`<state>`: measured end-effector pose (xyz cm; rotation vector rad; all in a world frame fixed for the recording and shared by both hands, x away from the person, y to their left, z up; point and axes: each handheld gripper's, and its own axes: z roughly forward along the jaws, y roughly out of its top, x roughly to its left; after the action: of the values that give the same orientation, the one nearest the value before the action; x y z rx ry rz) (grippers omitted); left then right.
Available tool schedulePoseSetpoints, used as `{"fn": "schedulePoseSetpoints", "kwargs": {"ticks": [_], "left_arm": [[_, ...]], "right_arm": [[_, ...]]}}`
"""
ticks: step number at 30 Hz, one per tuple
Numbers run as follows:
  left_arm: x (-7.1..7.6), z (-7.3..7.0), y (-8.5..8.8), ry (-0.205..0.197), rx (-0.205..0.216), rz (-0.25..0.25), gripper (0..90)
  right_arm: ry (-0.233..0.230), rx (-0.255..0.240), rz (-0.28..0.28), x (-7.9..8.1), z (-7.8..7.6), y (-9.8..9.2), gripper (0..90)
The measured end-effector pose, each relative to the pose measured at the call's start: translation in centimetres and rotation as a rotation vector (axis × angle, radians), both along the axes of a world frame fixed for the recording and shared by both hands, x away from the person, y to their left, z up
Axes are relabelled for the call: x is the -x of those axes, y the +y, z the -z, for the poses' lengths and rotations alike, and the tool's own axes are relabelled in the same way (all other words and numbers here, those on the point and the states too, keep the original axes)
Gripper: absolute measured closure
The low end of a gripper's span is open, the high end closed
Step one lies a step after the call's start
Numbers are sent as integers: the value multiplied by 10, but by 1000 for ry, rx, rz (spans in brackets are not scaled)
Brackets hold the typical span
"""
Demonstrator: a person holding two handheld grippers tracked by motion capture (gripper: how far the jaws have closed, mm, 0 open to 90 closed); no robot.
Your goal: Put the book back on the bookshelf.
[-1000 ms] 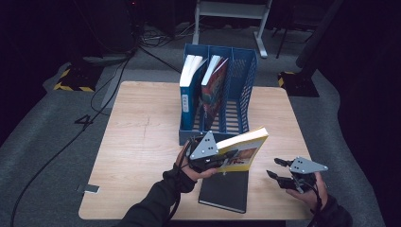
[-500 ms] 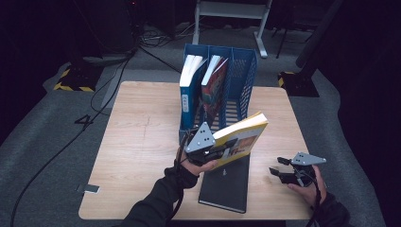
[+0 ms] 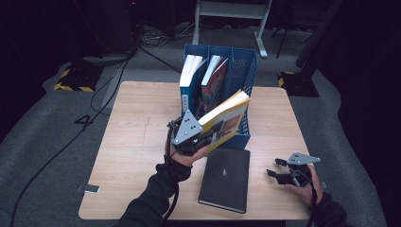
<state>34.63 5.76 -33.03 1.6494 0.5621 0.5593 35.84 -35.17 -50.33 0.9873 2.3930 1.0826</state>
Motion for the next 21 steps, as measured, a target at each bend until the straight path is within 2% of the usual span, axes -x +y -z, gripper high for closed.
{"fn": "schedulePoseSetpoints", "kwargs": {"ticks": [3,8,11,21], "left_arm": [[-6,-4,6,4,22,-40,752],[-15,-9,8,-2,15,-101,752],[-21,-11,5,5,11,-117,752],[-50,-10,-11,42,-22,-221,752]], "right_arm": [[0,-1,3,0,0,0,352],[4,-6,9,-1,1,0,343],[4,-5,15,-1,1,0,333],[5,-7,16,-1,1,0,327]]}}
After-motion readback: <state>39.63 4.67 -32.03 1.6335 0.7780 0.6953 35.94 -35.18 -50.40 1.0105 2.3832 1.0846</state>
